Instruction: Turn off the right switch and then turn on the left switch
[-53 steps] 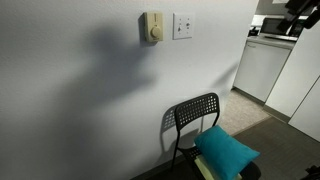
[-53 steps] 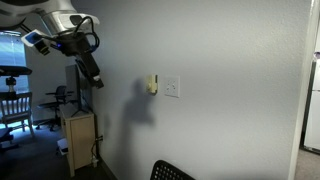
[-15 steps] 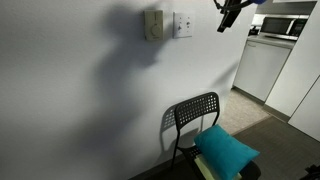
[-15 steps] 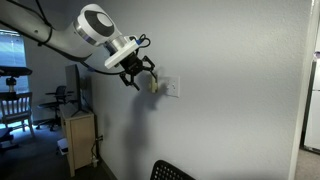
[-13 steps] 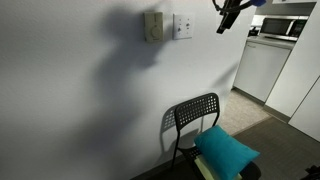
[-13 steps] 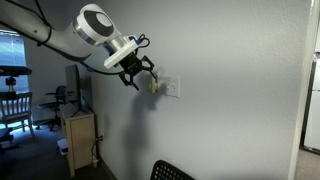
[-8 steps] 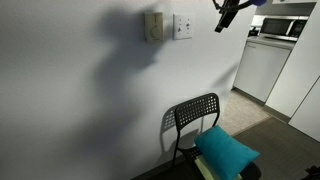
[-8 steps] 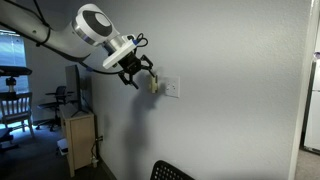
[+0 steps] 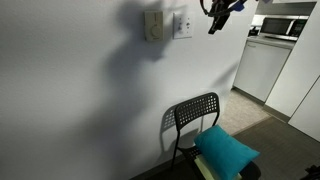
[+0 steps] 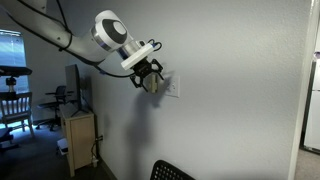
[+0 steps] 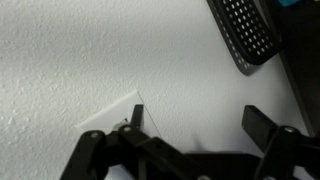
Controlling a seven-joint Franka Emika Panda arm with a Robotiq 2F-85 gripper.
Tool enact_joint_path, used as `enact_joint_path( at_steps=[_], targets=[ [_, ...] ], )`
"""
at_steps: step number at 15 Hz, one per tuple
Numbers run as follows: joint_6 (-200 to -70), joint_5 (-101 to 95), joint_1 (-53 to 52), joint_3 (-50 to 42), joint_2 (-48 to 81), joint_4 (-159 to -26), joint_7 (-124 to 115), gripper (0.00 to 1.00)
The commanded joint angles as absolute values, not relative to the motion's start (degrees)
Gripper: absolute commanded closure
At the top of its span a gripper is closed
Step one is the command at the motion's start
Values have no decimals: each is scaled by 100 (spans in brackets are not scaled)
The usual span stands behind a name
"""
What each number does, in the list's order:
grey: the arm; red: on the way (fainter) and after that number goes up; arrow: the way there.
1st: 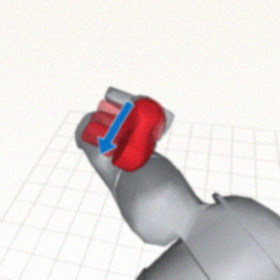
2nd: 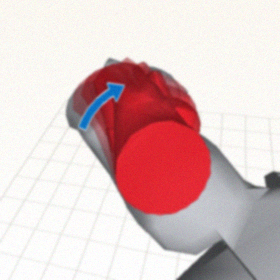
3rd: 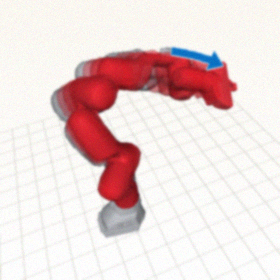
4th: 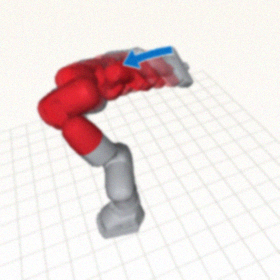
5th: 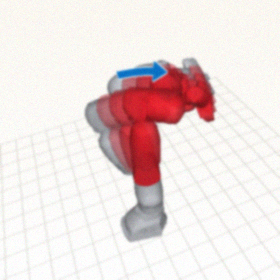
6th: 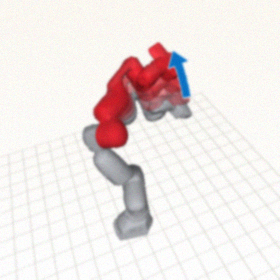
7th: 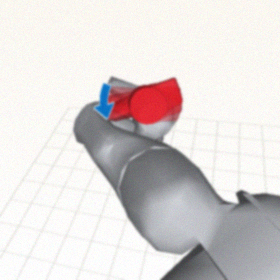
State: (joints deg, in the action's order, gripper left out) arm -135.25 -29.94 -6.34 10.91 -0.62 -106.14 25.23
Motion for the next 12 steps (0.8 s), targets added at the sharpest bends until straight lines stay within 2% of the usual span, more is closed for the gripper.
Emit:
enact_joint_path(
  at_steps=[1, 7, 12],
  targets=[
    [-13466, -2953, -708, 987, 596, -9848, 3580, 0],
    [-13432, -3183, -733, 947, 1223, -9111, 4835, 0],
    [-13663, -3936, -794, 734, 1629, -8753, 4629, 0]
  ],
)
